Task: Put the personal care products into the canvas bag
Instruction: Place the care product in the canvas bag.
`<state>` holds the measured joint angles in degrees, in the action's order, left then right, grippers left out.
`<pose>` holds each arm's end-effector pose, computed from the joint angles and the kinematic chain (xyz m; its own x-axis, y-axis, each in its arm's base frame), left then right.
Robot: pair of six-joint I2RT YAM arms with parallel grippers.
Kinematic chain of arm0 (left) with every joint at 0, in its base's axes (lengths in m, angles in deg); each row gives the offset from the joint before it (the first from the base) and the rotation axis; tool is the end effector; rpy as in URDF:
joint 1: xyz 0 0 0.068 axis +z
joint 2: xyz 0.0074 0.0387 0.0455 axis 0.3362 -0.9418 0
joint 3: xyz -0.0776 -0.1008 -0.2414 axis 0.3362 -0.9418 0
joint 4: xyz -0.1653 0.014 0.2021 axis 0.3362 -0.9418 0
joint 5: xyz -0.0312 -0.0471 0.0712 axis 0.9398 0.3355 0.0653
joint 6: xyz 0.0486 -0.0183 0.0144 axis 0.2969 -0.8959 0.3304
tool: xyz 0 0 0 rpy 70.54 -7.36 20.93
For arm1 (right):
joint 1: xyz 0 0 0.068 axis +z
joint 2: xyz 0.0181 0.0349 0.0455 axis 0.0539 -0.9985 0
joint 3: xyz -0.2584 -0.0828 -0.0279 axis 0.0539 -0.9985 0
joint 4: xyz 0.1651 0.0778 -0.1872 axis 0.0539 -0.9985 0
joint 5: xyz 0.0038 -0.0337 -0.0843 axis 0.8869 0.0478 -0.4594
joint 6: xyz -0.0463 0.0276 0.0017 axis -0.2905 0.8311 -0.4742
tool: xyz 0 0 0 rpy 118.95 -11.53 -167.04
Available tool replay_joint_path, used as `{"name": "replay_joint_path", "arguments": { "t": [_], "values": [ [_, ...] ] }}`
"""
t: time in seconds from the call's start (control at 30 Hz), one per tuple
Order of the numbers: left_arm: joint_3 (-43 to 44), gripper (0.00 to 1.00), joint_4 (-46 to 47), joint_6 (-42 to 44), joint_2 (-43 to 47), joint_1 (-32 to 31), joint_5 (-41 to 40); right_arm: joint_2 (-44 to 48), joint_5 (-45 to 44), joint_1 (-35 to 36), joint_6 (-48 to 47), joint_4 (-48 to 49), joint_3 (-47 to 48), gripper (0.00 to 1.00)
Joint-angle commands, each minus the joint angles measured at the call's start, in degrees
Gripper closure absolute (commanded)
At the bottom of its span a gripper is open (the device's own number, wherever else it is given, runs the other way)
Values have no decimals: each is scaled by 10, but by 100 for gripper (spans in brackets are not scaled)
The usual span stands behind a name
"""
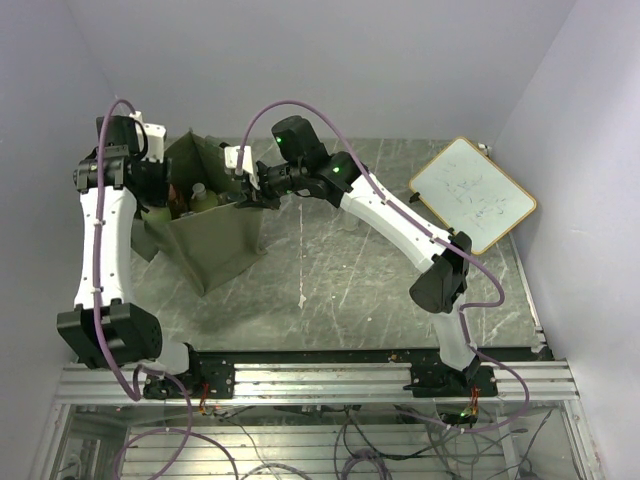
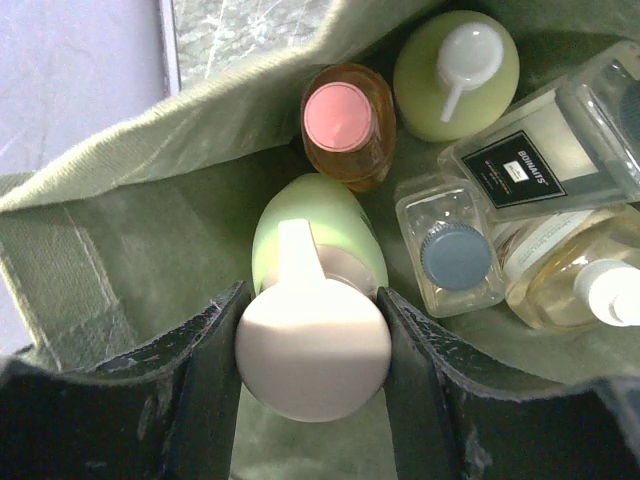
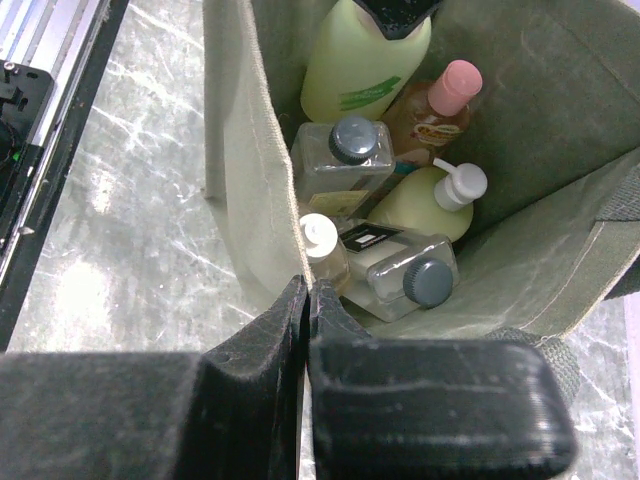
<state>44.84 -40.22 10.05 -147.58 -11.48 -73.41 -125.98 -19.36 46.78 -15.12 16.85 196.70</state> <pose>0.2797 0.0419 0.3944 -0.7691 0.1318 -0.6254 0.0121 0.9813 0.1920 0.2877 0.3755 0.3894 0.2548 -0.3683 -0.8941 -0.9663 -0.1314 -0.2212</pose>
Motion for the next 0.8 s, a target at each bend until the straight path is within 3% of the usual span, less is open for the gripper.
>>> {"name": "replay_joint_path", "arguments": {
  "t": [0.0,0.33,0.77],
  "values": [
    [16,93,53,-2,-19,32,39,34,22,0,8,20,13,100],
    [-7,93,69,29,-43,40,59,34,17,0,17,23,26,100],
    [-100,93,138,83,-24,40,104,31,13,0,13,22,31,100]
  ]
}}
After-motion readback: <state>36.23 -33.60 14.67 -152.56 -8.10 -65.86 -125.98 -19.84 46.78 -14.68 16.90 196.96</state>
